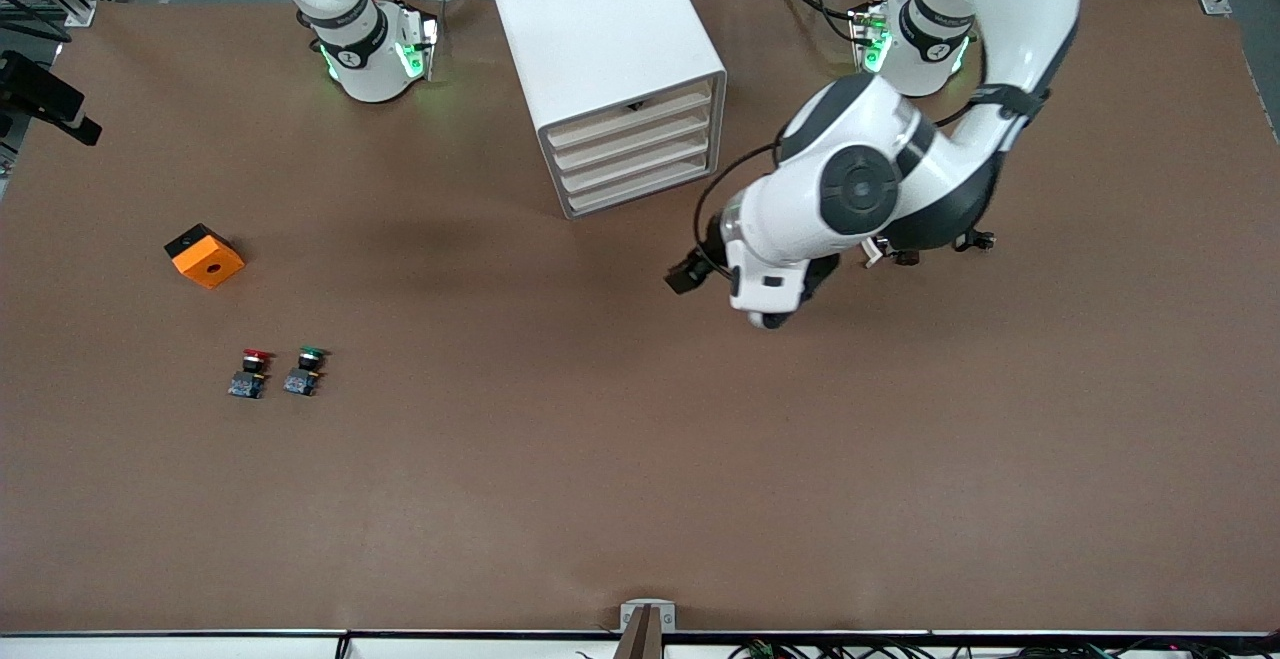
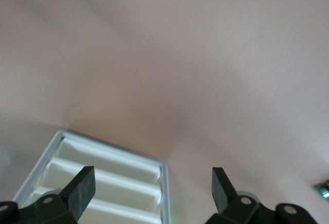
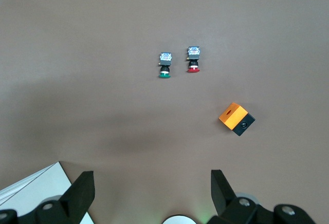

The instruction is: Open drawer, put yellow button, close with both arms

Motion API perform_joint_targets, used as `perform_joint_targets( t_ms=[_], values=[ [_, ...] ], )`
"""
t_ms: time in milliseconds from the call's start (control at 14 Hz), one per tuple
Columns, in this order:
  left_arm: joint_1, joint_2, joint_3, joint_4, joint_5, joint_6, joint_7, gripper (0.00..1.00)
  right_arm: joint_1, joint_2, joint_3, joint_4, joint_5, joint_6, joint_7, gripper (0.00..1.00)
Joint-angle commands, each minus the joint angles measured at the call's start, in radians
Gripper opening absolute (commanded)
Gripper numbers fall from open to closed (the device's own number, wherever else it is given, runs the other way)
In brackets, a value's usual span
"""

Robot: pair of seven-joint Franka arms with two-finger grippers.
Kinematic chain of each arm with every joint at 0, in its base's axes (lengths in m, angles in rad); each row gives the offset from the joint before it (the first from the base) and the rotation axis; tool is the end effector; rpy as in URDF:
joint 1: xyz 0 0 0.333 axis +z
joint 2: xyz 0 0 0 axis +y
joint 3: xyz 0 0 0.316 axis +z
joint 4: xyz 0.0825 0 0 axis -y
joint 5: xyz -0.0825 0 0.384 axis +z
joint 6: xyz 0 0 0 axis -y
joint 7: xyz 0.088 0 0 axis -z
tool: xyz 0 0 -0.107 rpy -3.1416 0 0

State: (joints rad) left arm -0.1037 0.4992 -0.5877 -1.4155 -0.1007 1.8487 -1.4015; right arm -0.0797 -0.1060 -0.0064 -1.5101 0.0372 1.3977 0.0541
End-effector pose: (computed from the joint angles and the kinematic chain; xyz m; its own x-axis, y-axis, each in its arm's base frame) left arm 0.5687 -0.3857 0.4551 0.6616 0.6618 -0.3526 0.7215 -0.6900 0.0586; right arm 0.4994 -0.0388 0.6935 0.9910 -0.1333 -0.0083 -0.1335 -0.9904 -0.0370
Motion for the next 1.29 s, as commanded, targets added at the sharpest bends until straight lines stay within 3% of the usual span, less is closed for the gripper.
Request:
perform_joint_targets(
  t_ms=[0, 286, 500, 714, 929, 1214],
  values=[
    [0.044, -0.086, -0.011, -0.019, 0.038, -0.020, -0.013, 1.00, -0.014, -0.026, 0.023, -0.012, -0.005, 0.003, 0.009, 1.00],
    [0.114, -0.155, -0.011, -0.017, 0.087, -0.146, 0.106, 1.00, -0.006, -0.027, 0.017, -0.012, -0.003, 0.001, 0.007, 1.00],
    [0.167, -0.217, -0.003, -0.017, 0.075, -0.265, 0.309, 1.00, 0.020, -0.034, 0.005, -0.013, -0.005, -0.003, 0.007, 1.00],
    [0.104, -0.312, 0.167, -0.022, 0.035, -0.399, 0.568, 1.00, 0.024, -0.029, -0.069, -0.019, 0.009, 0.000, -0.008, 1.00],
    [0.102, -0.404, 0.281, -0.045, -0.002, -0.488, 0.767, 1.00, 0.015, -0.027, -0.055, -0.022, 0.016, -0.002, 0.006, 1.00],
    [0.102, -0.583, 0.402, -0.233, 0.001, -0.514, 1.008, 1.00, -0.026, -0.027, -0.044, -0.024, 0.017, -0.005, -0.006, 1.00]
  ],
)
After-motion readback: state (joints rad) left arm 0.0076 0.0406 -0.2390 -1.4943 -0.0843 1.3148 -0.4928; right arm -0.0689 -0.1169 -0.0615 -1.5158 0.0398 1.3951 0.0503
